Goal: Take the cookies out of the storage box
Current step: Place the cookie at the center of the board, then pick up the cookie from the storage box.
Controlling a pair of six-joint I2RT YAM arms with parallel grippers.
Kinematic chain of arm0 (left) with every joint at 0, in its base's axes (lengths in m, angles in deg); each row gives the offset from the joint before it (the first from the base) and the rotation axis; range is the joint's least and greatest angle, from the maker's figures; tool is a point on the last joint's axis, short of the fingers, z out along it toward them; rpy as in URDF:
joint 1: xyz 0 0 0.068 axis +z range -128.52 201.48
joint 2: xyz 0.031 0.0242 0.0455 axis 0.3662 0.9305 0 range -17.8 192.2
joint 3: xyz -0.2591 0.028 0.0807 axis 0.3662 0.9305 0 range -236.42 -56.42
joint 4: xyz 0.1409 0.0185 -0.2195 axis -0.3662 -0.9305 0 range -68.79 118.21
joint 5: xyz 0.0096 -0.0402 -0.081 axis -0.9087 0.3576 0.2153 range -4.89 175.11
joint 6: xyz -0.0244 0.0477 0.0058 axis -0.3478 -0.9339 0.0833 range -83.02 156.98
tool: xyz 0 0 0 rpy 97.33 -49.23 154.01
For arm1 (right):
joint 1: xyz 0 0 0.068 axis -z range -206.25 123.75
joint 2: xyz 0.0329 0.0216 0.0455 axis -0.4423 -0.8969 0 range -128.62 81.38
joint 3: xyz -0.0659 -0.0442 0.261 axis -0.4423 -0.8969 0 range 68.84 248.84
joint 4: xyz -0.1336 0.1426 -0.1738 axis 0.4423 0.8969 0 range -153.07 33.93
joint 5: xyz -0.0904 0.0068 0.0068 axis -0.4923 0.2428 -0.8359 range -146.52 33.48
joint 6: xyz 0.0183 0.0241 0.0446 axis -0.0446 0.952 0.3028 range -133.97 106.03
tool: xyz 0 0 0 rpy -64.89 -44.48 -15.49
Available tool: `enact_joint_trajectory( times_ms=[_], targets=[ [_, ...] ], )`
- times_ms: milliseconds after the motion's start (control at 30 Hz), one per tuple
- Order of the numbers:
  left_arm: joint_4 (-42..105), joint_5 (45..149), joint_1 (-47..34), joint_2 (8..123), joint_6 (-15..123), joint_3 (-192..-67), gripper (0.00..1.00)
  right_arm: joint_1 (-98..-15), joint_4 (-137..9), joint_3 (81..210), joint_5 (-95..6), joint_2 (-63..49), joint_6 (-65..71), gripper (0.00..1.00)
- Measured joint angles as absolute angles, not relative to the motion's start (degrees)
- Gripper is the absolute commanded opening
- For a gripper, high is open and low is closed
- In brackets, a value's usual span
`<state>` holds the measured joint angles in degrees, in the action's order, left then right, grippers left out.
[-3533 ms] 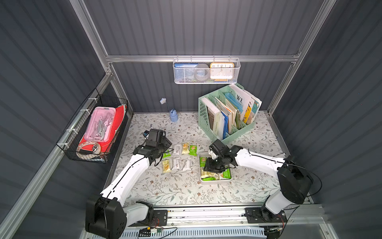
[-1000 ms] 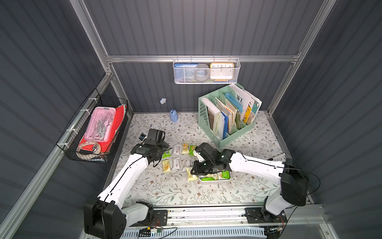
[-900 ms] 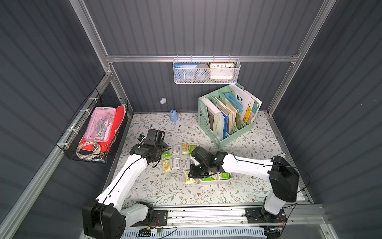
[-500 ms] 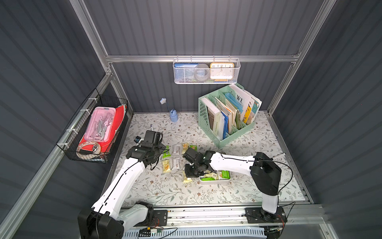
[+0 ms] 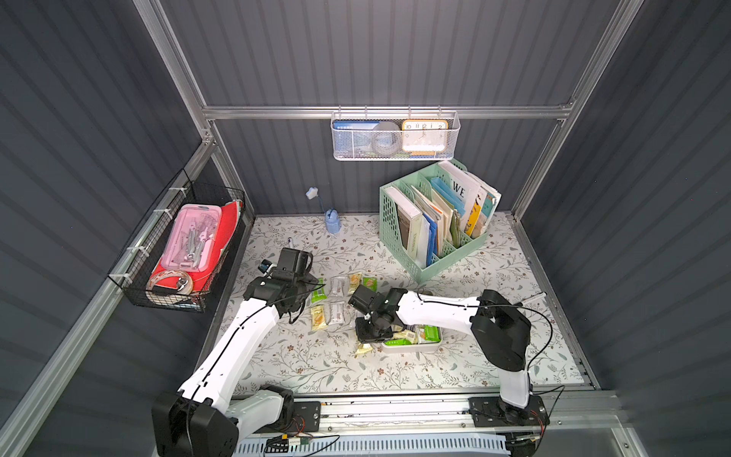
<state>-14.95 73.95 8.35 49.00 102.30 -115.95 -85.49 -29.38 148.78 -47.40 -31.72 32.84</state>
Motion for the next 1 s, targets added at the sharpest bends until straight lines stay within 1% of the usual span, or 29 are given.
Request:
enact_joint_trajectory(
  times_ms=[133, 333, 433, 567, 633, 800, 900, 1000],
  targets=[
    [-15.32, 73.95, 8.35, 49.00, 101.91, -117.28, 0.59, -85.49, -29.12, 148.78, -47.35, -31.66, 32.22, 0.34],
    [-16.17, 73.51, 8.35, 50.27, 99.18, -121.50, 0.58, -85.45, -28.46, 148.72, -47.55, -29.32, 31.94, 0.36],
    [-17.15, 73.49, 8.35, 52.04, 97.95, -123.93, 0.57, -85.25, -28.26, 148.52, -48.29, -25.54, 31.79, 0.36],
    [-18.44, 73.51, 7.59, 53.20, 97.06, -125.33, 0.56, -84.01, -28.22, 146.10, -50.78, -17.45, 31.57, 0.37],
    [-19.08, 73.36, 5.89, 53.44, 96.99, -125.76, 0.56, -82.61, -28.02, 143.80, -52.12, -13.06, 31.57, 0.37],
    [-18.33, 73.80, -2.70, 56.39, 97.78, -127.05, 0.56, -75.46, -27.81, 136.48, -53.41, -3.75, 31.39, 0.39],
    [-15.60, 76.16, -6.31, 59.37, 98.81, -126.81, 0.57, -70.67, -29.60, 132.04, -52.69, -1.58, 31.46, 0.43],
    [-10.33, 80.07, -8.17, 61.86, 100.27, -124.96, 0.59, -68.47, -30.76, 130.29, -51.99, -2.81, 31.85, 0.50]
  ],
)
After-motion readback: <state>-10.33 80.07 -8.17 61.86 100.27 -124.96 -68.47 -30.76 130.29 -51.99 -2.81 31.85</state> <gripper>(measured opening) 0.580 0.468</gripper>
